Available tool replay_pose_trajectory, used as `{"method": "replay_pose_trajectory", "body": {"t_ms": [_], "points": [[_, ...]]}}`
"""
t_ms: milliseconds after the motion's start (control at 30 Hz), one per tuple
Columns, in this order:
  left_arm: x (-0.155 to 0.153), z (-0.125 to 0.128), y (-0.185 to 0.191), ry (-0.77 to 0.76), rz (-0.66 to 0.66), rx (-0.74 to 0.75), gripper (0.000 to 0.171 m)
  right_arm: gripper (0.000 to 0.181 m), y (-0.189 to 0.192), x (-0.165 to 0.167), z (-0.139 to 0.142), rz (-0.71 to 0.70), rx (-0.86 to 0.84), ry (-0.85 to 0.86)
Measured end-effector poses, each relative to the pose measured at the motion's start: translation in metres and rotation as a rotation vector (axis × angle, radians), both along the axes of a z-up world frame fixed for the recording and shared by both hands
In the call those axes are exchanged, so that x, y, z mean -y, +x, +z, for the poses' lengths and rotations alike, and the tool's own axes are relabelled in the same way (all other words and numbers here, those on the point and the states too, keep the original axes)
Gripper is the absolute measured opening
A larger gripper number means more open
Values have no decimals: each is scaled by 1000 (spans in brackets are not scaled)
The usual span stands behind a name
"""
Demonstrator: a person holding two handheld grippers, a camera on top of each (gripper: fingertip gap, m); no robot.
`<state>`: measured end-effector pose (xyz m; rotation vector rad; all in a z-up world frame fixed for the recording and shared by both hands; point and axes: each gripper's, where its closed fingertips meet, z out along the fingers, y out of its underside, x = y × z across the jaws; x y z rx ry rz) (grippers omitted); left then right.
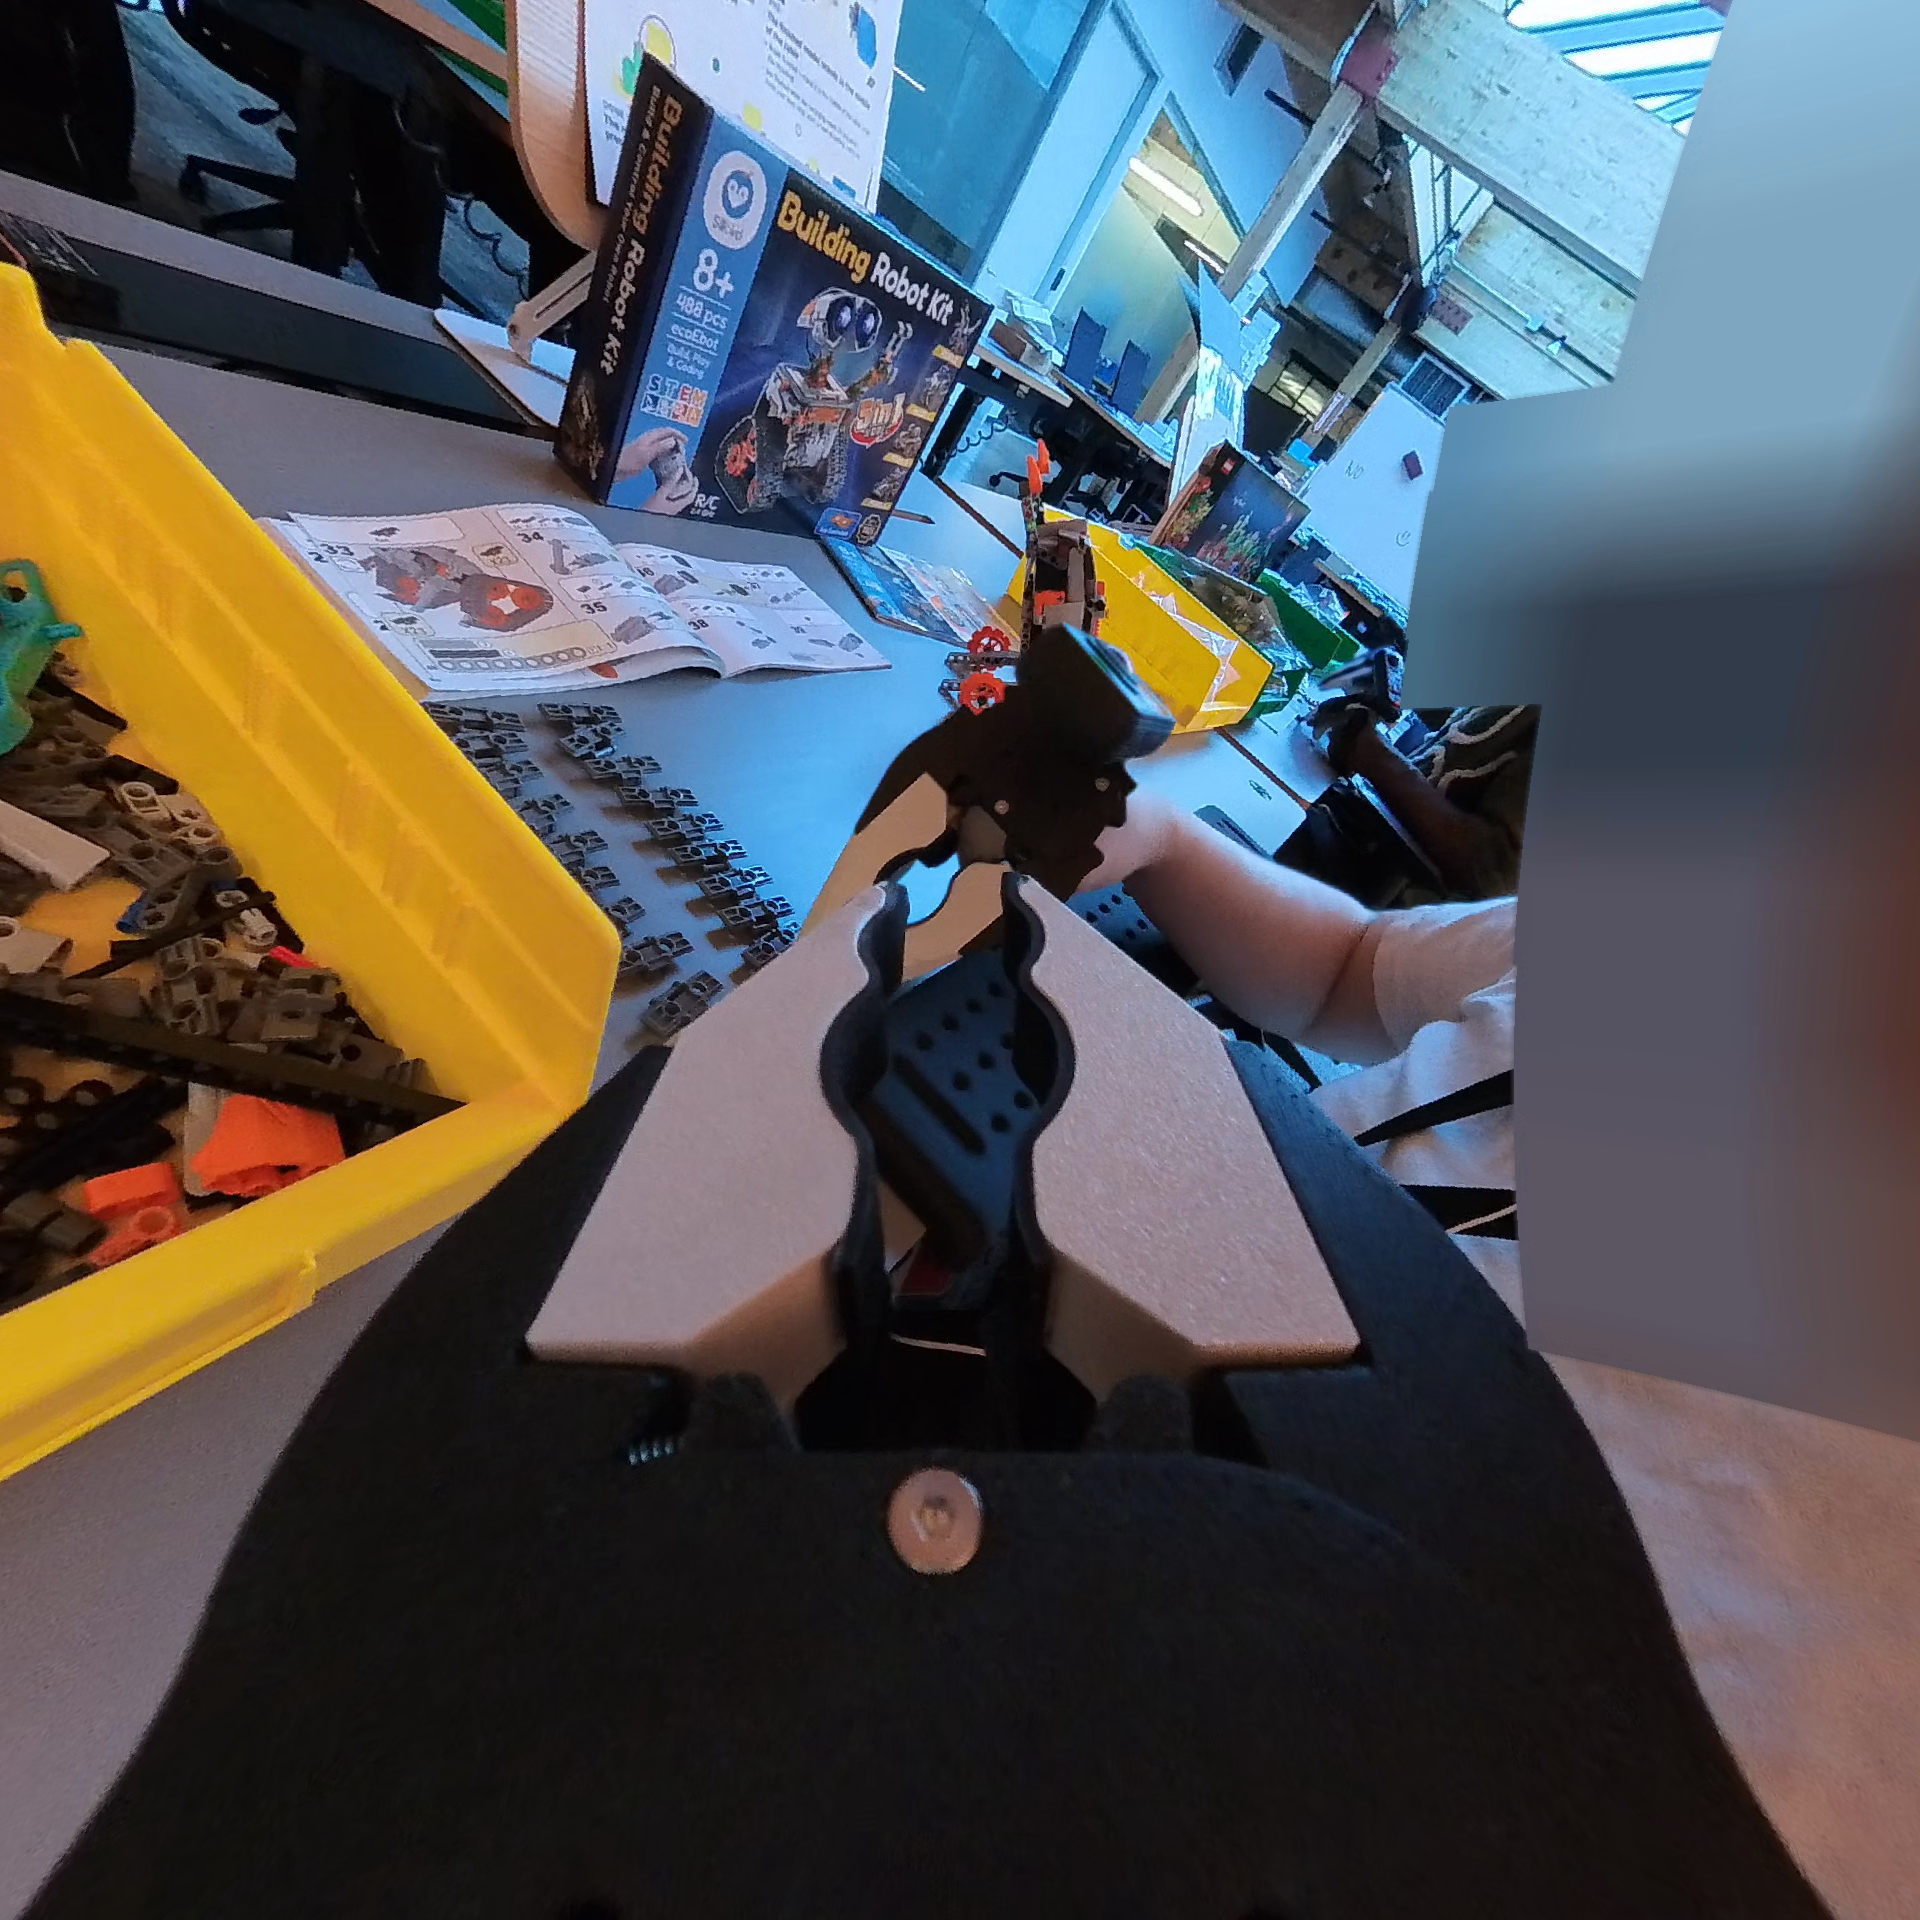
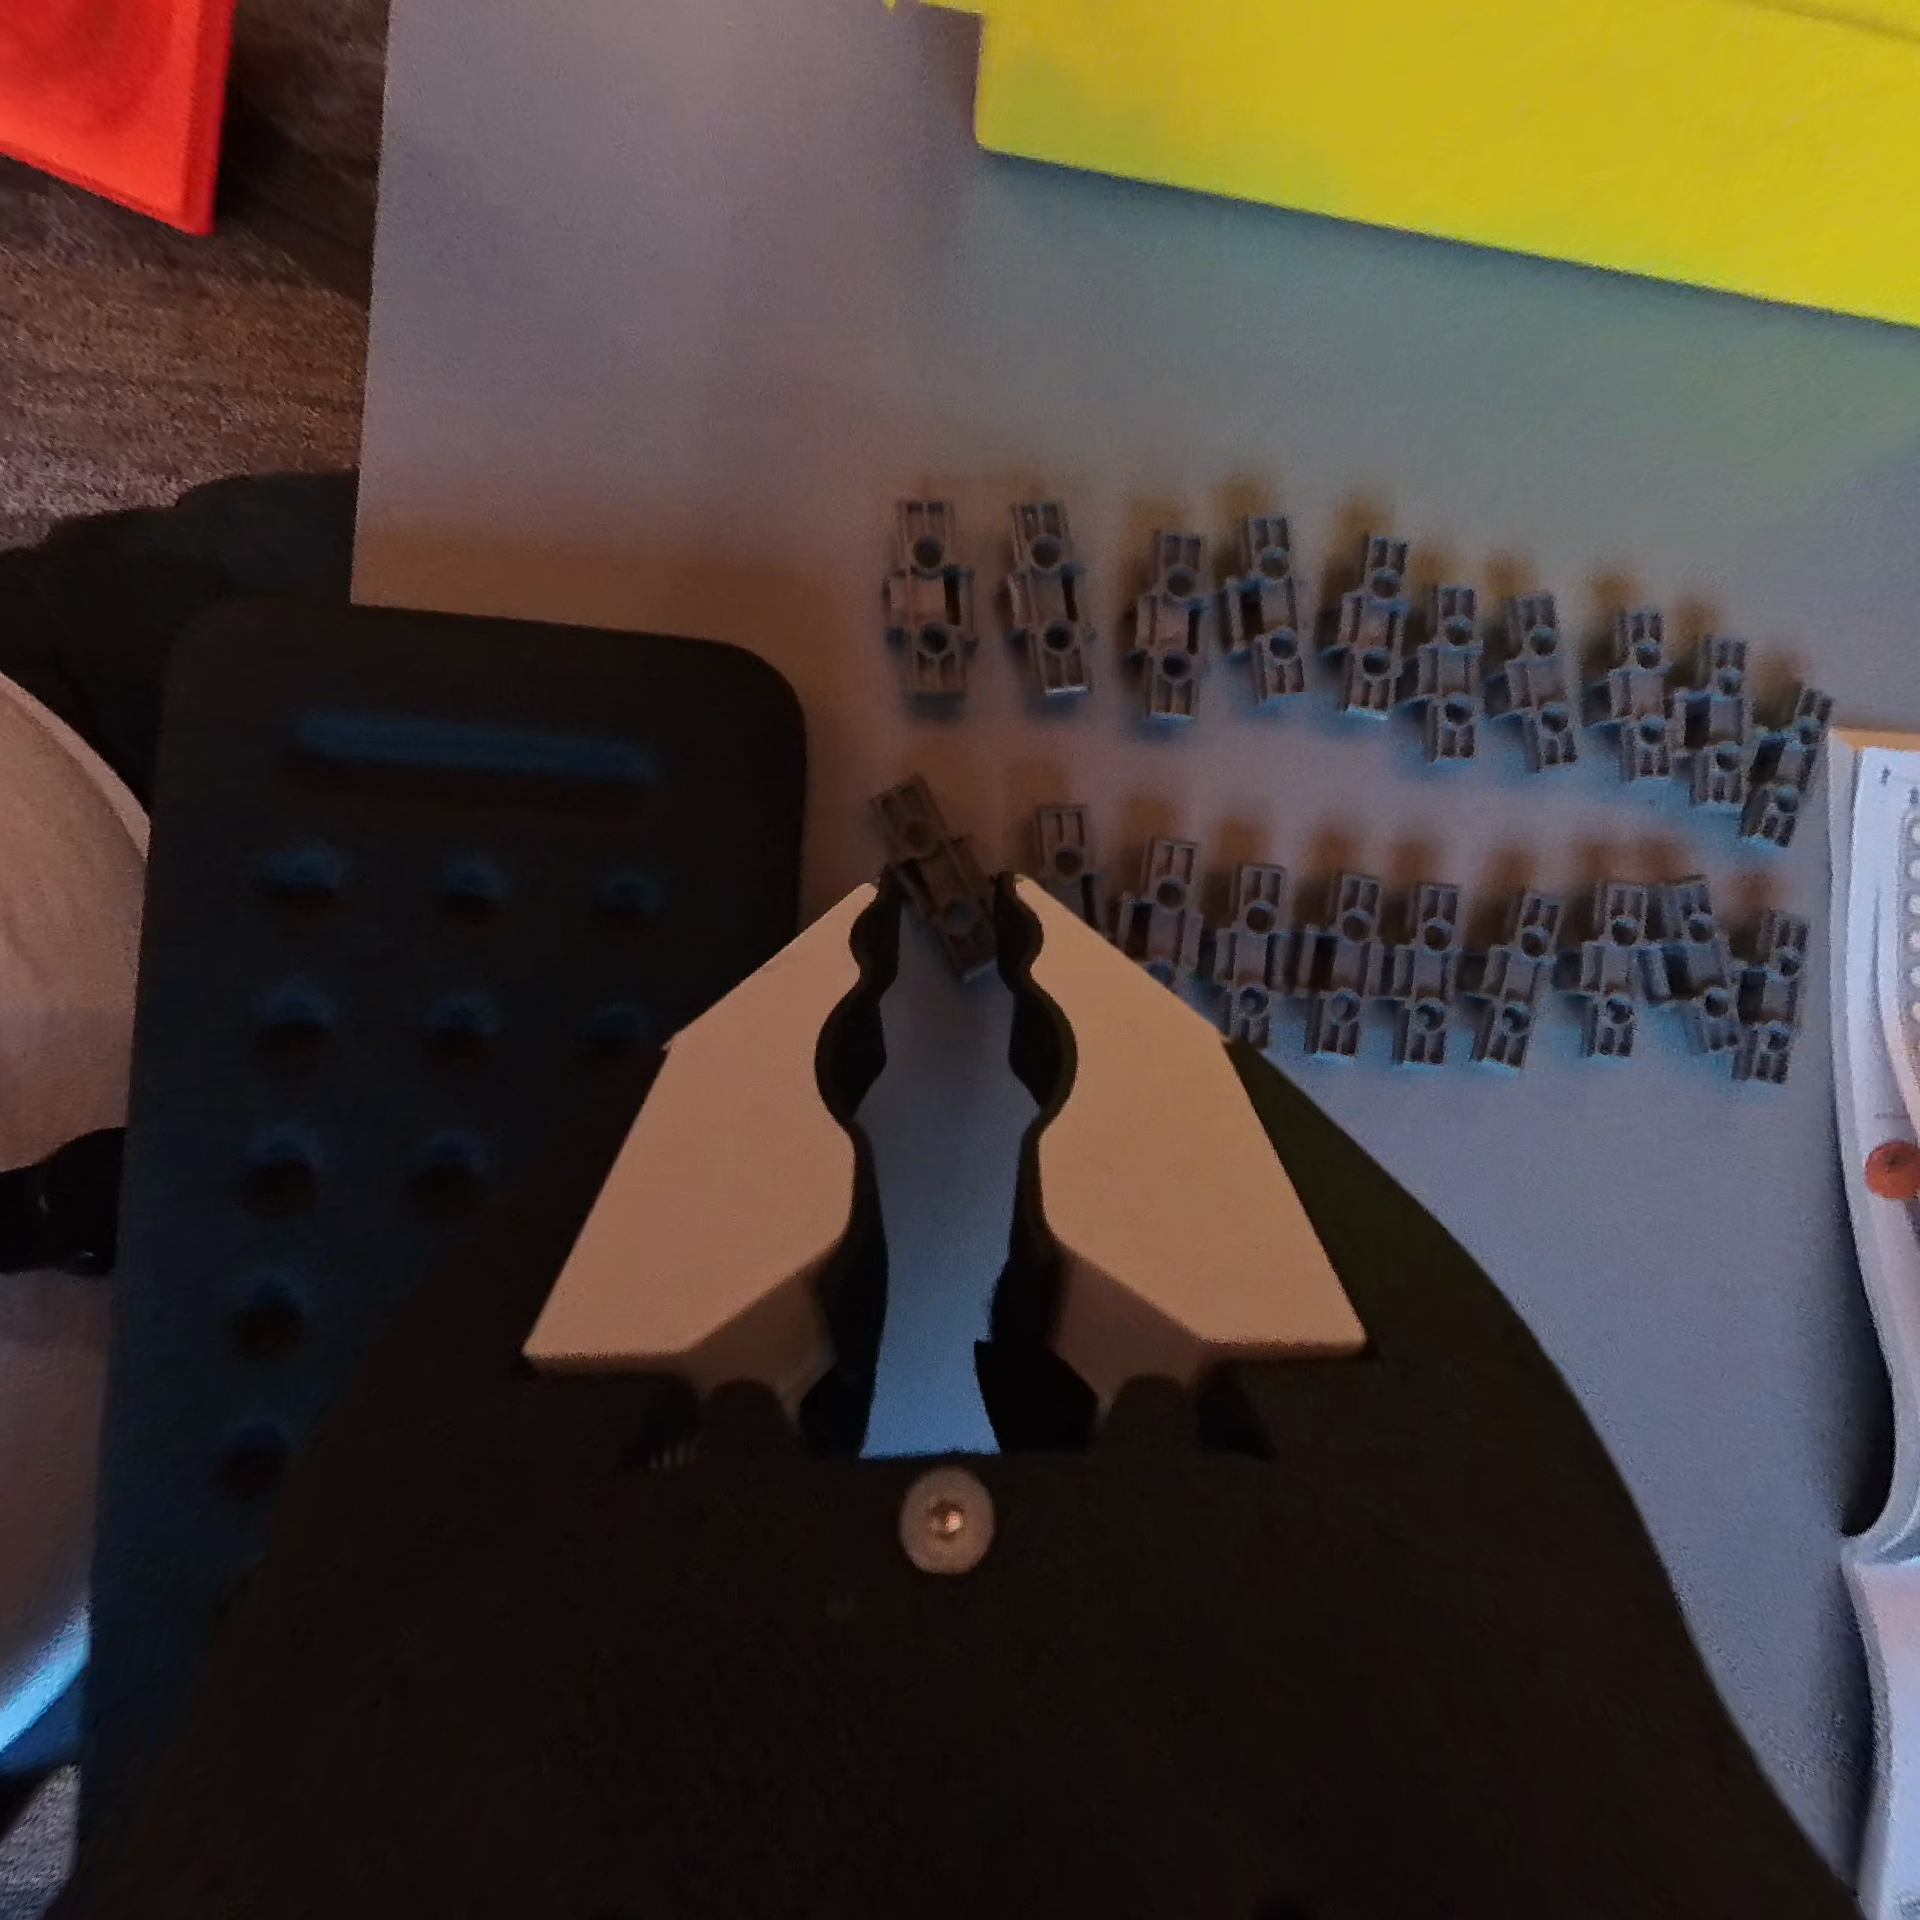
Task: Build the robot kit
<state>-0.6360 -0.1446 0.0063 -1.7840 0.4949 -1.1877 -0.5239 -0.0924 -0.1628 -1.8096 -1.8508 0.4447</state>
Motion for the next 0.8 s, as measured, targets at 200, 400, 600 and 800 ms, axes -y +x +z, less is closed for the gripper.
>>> {"method": "replay_pose_trajectory", "body": {"t_ms": [200,400,600,800], "points": [[2,0,2,-7,-15,3,16,21,8,-1,5,-160,-49,-86],[2,-1,2,-9,-16,0,17,7,8,4,18,-167,-141,-110],[3,1,1,-3,-9,-1,17,6,9,-14,24,-194,-166,-58],[4,1,1,0,-8,-9,17,5,17,-28,13,-223,-130,-57]]}}
